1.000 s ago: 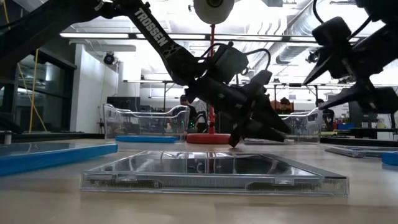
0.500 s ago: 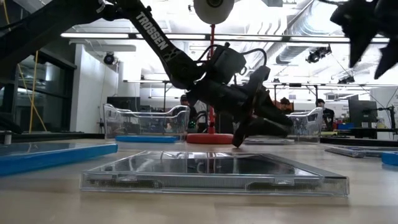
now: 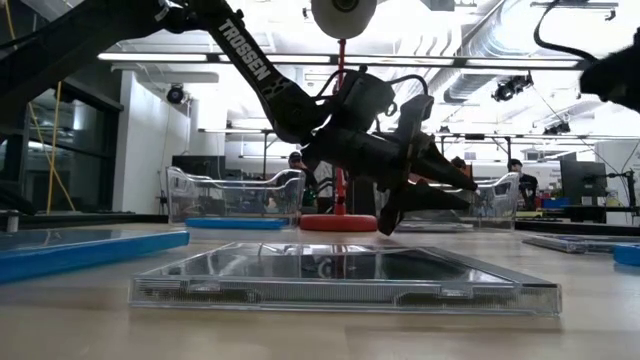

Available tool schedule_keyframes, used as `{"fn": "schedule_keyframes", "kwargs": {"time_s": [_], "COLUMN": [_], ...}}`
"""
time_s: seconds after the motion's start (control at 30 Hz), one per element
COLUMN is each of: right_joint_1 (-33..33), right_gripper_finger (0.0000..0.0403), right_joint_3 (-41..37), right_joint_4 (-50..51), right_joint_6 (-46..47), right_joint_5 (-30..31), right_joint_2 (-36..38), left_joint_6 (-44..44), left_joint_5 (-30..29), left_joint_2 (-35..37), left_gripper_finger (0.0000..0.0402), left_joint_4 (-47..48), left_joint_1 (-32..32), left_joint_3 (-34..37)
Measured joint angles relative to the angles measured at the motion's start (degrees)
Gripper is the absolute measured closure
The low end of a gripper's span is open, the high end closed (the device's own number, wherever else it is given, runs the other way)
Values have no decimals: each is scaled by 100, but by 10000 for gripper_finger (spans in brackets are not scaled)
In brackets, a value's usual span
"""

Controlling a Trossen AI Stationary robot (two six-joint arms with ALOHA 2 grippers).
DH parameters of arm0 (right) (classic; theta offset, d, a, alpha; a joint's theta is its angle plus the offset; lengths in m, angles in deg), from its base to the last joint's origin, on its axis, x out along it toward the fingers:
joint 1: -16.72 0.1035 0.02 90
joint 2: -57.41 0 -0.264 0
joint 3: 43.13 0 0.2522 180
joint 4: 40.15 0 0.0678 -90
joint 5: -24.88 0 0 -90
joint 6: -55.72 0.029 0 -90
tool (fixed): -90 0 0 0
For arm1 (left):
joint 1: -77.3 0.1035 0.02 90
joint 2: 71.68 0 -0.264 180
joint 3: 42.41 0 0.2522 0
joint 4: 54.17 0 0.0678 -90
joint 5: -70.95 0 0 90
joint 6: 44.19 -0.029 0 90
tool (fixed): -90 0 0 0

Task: Pick & place jewel cases by type
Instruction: Put the right black cd case into the right transparent bin

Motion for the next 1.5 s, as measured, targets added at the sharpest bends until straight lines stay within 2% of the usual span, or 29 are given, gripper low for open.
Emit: {"fn": "schedule_keyframes", "kwargs": {"time_s": [0.2, 0.47, 0.63, 0.9, 1.17, 1.5], "right_joint_1": [330, 345, 345, 345, 347, 251], "right_gripper_finger": [163, 163, 163, 164, 171, 171], "right_joint_3": [0, 0, -8, -610, -638, -643], "right_joint_4": [-159, -505, -590, -1524, -1172, -792], "right_joint_6": [326, 547, 632, 775, 810, 814], "right_joint_5": [-160, -182, -182, -233, -245, 39], "right_joint_2": [-606, -1211, -1426, -1324, -1169, -424], "left_joint_6": [76, 431, 432, 303, 230, 219], "left_joint_5": [-2, 15, 245, 382, 564, 328], "left_joint_2": [11, 21, 22, 22, 22, 24], "left_gripper_finger": [282, 282, 282, 282, 282, 282], "left_joint_4": [-5, -151, -149, -145, -136, -136], "left_joint_1": [0, 7, 7, 7, 7, 7], "left_joint_3": [-7, -11, -13, -15, -15, -15]}}
